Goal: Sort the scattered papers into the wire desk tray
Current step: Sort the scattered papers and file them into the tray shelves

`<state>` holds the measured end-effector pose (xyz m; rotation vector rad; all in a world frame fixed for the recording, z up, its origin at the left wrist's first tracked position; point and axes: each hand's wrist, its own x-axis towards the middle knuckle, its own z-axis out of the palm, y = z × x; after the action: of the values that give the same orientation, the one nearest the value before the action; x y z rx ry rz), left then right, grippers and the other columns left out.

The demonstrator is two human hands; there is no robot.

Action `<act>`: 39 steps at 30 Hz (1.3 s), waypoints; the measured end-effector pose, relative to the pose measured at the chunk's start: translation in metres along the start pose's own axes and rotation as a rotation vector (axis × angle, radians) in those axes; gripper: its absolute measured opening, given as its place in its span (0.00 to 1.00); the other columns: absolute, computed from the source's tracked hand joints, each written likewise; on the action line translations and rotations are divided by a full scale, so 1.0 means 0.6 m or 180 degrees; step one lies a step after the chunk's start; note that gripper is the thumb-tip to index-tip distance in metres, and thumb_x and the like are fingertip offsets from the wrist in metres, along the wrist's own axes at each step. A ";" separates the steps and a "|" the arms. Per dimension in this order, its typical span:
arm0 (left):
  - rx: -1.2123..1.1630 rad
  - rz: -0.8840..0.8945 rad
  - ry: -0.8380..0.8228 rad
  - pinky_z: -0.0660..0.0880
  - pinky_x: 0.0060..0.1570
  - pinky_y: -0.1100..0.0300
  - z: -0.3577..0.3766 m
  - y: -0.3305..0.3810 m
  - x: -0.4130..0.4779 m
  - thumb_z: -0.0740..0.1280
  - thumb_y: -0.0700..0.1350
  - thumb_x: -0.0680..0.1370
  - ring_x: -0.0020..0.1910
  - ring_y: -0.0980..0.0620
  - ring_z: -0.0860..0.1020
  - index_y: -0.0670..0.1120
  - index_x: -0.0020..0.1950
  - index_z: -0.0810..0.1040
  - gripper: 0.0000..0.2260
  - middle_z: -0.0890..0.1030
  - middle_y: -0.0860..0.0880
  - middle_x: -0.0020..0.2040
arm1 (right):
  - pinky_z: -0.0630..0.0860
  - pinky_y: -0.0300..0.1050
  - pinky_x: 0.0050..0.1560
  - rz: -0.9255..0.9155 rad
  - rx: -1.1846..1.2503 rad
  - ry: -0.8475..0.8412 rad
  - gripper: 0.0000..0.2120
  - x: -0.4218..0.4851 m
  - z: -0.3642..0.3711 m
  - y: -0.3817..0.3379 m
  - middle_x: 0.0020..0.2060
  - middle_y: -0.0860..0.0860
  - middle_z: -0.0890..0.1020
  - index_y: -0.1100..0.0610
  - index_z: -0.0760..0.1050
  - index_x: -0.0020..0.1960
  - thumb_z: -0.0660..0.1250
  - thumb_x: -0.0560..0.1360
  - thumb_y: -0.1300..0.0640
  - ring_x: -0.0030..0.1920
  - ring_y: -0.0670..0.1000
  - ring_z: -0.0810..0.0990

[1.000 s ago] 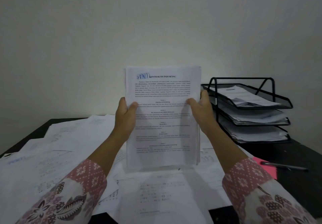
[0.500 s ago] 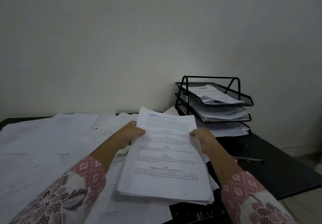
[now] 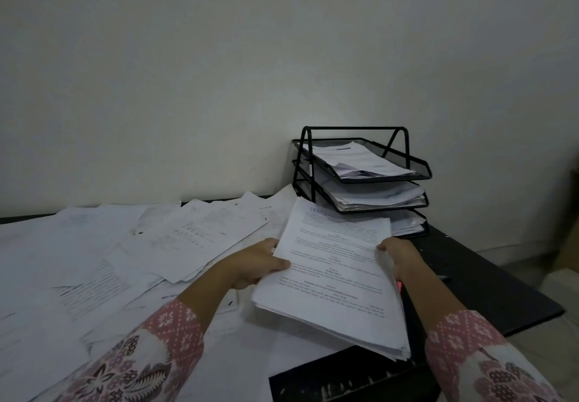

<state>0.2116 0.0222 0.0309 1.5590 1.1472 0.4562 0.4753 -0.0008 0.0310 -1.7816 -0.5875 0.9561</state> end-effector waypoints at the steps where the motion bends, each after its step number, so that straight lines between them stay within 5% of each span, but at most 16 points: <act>1: -0.0067 0.0018 -0.0130 0.75 0.58 0.54 0.006 0.001 0.004 0.65 0.41 0.78 0.56 0.49 0.76 0.46 0.71 0.62 0.22 0.74 0.50 0.58 | 0.68 0.51 0.63 0.0027 -0.0002 0.0016 0.19 0.003 -0.011 -0.002 0.53 0.59 0.70 0.69 0.67 0.67 0.61 0.77 0.66 0.50 0.56 0.67; 3: -0.0198 0.0041 -0.0455 0.76 0.58 0.53 0.016 0.001 0.013 0.65 0.40 0.78 0.60 0.49 0.76 0.46 0.71 0.63 0.22 0.75 0.49 0.62 | 0.68 0.50 0.61 0.0005 0.0023 0.0103 0.19 0.014 -0.030 -0.003 0.51 0.57 0.68 0.69 0.67 0.67 0.60 0.77 0.66 0.50 0.55 0.66; 6: -0.0201 0.0103 -0.0819 0.80 0.43 0.58 0.030 0.005 0.021 0.63 0.38 0.79 0.57 0.50 0.77 0.50 0.68 0.65 0.19 0.75 0.51 0.61 | 0.69 0.51 0.59 -0.0042 0.0121 0.0186 0.17 0.031 -0.053 -0.002 0.46 0.56 0.70 0.70 0.68 0.65 0.60 0.77 0.67 0.47 0.55 0.68; 13: -0.0347 0.0150 -0.0154 0.73 0.27 0.67 0.067 0.024 0.065 0.58 0.35 0.80 0.36 0.54 0.80 0.45 0.69 0.61 0.18 0.75 0.48 0.55 | 0.74 0.57 0.57 -0.0201 0.0190 -0.0028 0.14 0.077 -0.082 0.004 0.49 0.63 0.78 0.70 0.74 0.57 0.65 0.75 0.63 0.48 0.62 0.77; 16: -0.0539 0.0154 0.0058 0.72 0.25 0.67 0.085 0.041 0.080 0.57 0.34 0.80 0.36 0.52 0.79 0.44 0.69 0.61 0.18 0.73 0.42 0.59 | 0.74 0.49 0.41 -0.0272 -0.0058 -0.0110 0.08 0.069 -0.089 -0.011 0.43 0.61 0.77 0.66 0.73 0.51 0.66 0.75 0.61 0.40 0.59 0.76; 20: -0.0672 0.0115 0.0293 0.71 0.24 0.68 0.110 0.061 0.110 0.55 0.32 0.78 0.34 0.52 0.77 0.43 0.67 0.61 0.18 0.73 0.41 0.57 | 0.75 0.48 0.49 -0.0379 -0.0589 -0.0016 0.14 0.077 -0.103 -0.024 0.46 0.60 0.78 0.65 0.74 0.54 0.67 0.75 0.57 0.45 0.58 0.77; 22: -0.0765 0.0080 0.0392 0.70 0.22 0.67 0.120 0.070 0.126 0.54 0.32 0.78 0.34 0.52 0.77 0.42 0.67 0.61 0.18 0.74 0.41 0.55 | 0.72 0.45 0.43 -0.0348 -0.0659 -0.0069 0.10 0.072 -0.109 -0.025 0.41 0.58 0.75 0.64 0.72 0.51 0.66 0.76 0.58 0.39 0.55 0.74; 26: -0.0980 -0.0004 0.0616 0.71 0.22 0.67 0.139 0.087 0.148 0.54 0.33 0.78 0.34 0.51 0.77 0.43 0.67 0.59 0.17 0.73 0.42 0.54 | 0.62 0.34 0.19 -0.0122 -0.0212 -0.0274 0.07 0.071 -0.116 -0.016 0.30 0.56 0.71 0.62 0.70 0.41 0.63 0.76 0.61 0.23 0.48 0.68; 29: -0.1146 0.0036 0.0687 0.73 0.22 0.66 0.148 0.091 0.162 0.55 0.33 0.78 0.39 0.48 0.77 0.43 0.67 0.58 0.19 0.72 0.39 0.60 | 0.58 0.29 0.16 -0.0053 0.0634 -0.0219 0.07 0.086 -0.115 -0.010 0.30 0.54 0.69 0.61 0.68 0.39 0.62 0.76 0.65 0.14 0.43 0.65; 32: -0.1259 0.0108 0.0766 0.75 0.22 0.65 0.154 0.092 0.173 0.56 0.33 0.78 0.46 0.44 0.76 0.43 0.68 0.55 0.21 0.69 0.39 0.62 | 0.65 0.30 0.17 0.0013 0.1459 -0.0163 0.07 0.097 -0.112 -0.006 0.29 0.54 0.72 0.61 0.69 0.40 0.61 0.76 0.65 0.15 0.43 0.70; 36: -0.1369 0.0343 0.0801 0.76 0.23 0.64 0.157 0.097 0.175 0.59 0.36 0.79 0.40 0.49 0.76 0.44 0.68 0.57 0.19 0.69 0.43 0.57 | 0.72 0.33 0.20 0.0003 0.1667 -0.0279 0.03 0.097 -0.100 -0.002 0.34 0.56 0.75 0.63 0.71 0.43 0.61 0.76 0.66 0.27 0.48 0.75; 39: -0.0886 0.0550 0.0951 0.79 0.33 0.60 0.157 0.092 0.182 0.60 0.41 0.79 0.43 0.50 0.75 0.44 0.63 0.64 0.13 0.72 0.46 0.52 | 0.72 0.32 0.20 -0.0151 0.1737 -0.0021 0.03 0.102 -0.092 -0.005 0.34 0.57 0.73 0.63 0.70 0.44 0.60 0.75 0.69 0.29 0.48 0.72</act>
<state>0.3587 0.0679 0.0197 1.3792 1.1193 0.9494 0.5556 0.0164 0.0239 -1.2720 -0.3271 0.9775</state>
